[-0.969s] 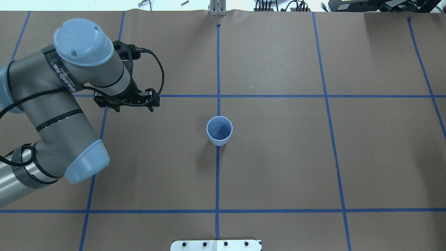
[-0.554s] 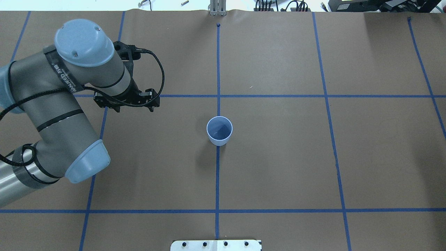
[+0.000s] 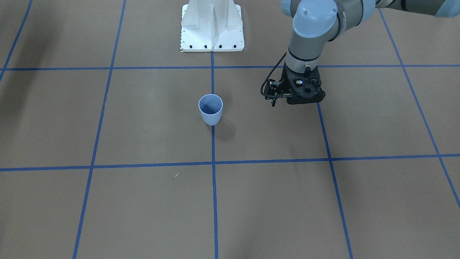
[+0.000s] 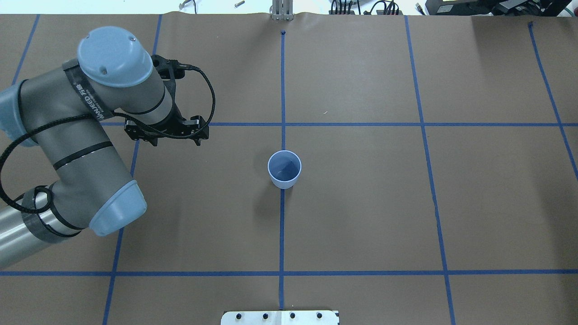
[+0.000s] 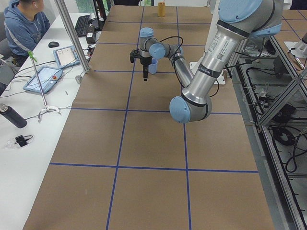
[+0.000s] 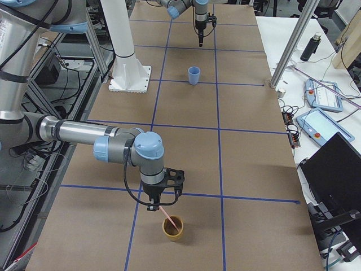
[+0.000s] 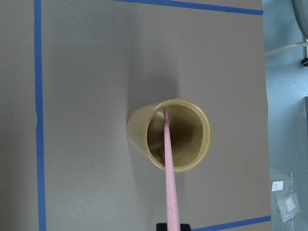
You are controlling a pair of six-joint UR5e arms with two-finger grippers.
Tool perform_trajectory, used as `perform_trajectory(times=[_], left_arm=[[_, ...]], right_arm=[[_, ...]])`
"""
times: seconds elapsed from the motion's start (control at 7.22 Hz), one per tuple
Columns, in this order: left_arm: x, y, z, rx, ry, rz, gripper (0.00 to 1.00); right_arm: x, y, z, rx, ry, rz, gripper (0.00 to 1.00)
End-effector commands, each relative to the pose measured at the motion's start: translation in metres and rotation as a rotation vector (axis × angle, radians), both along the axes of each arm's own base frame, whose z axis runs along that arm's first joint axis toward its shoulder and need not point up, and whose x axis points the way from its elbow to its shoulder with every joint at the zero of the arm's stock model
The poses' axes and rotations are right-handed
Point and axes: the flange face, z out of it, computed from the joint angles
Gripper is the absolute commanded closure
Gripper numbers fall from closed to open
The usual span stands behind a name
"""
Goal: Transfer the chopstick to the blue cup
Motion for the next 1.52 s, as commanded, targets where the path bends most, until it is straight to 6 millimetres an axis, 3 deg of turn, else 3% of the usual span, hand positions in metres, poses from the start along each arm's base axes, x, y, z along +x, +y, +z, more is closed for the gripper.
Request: perform_trajectory(times=[0.0, 0.28, 0.83, 0.97, 1.11, 1.38], left_arm=[[0.001, 0.0, -0.001, -0.01, 0.001, -0.01, 0.02], [0.009, -0.002, 0.006, -0.005, 0.017, -0.015, 0.02], [0.01, -0.003, 0.008, -0.017, 0.017, -0.026, 0.02], [0.008, -0.001, 0.005, -0.009, 0.024, -0.02, 0.02], [-0.004, -0.003, -0.005, 0.001, 0.046, -0.029, 0.02], [-0.032, -0.021, -0.006, 0.015, 0.057, -0.015, 0.02]], right_arm=[[0.01, 0.02, -0.037, -0.026, -0.017, -0.01, 1.0], [0.045, 0.029, -0.073, -0.037, -0.023, -0.019, 1.0], [0.058, 0.028, -0.118, -0.011, -0.016, 0.003, 1.0], [0.053, 0.015, -0.144, -0.013, -0.044, 0.001, 1.0], [0.039, -0.013, -0.162, 0.017, -0.131, -0.006, 1.0], [0.0, -0.085, -0.211, 0.024, -0.175, 0.04, 1.0]])
